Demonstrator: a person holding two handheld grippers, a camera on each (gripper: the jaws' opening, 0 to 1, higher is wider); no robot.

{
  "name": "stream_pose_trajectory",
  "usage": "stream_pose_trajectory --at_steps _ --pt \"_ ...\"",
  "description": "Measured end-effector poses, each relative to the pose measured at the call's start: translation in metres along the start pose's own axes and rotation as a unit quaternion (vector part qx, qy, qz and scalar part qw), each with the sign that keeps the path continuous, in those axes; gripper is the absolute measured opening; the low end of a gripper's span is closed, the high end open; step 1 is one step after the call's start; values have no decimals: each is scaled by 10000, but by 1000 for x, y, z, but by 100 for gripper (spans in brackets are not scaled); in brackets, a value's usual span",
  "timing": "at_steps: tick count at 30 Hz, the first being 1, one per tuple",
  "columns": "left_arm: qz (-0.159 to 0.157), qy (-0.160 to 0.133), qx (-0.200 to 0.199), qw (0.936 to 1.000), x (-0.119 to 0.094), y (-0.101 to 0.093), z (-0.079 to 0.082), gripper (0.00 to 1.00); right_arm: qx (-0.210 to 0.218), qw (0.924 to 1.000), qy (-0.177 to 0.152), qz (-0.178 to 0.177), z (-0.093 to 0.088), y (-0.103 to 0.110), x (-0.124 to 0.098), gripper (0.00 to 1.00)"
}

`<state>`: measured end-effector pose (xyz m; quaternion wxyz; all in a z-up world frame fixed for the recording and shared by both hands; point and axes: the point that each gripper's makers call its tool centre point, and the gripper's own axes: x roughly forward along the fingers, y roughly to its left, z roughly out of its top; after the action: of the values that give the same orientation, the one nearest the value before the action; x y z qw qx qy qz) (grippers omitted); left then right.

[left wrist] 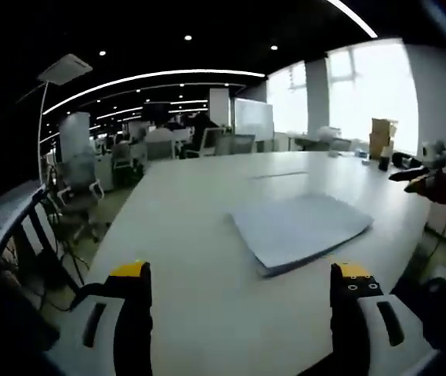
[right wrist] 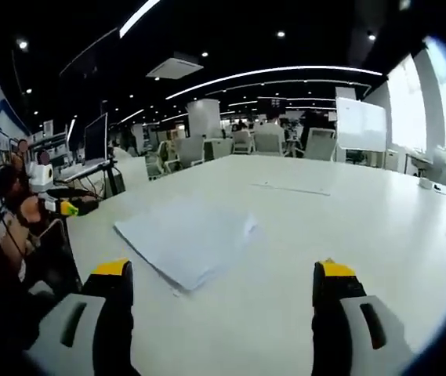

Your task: Organize the stack of printing papers by aligning and flattening the scattered papers on the table

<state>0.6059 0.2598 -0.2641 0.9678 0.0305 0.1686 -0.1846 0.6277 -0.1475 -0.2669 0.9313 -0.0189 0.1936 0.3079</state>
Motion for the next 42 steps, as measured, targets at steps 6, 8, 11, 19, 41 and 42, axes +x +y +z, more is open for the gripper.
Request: stream_pose_trajectory --at_steps 6,8,11,19,41,42 --pt "1 -14 -56 10000 0 2 2 97 -153 9999 -5 79 0 7 2 90" --pt "-16 33 -25 10000 0 1 1 97 -233 9997 74 -18 -3 4 1 90" --pt "-71 86 -17 9999 1 -2 -2 97 -240 9996 153 -41 -7 2 1 90" --pt "-104 191 48 9998 3 -5 -5 97 -207 9997 144 -64 -6 1 0 90" --pt "-95 305 111 9994 3 -6 -11 97 -151 9997 180 -89 -8 0 -1 90" --pt "-100 303 111 9994 3 -6 -11 97 -153 9997 178 -86 -8 0 -1 90"
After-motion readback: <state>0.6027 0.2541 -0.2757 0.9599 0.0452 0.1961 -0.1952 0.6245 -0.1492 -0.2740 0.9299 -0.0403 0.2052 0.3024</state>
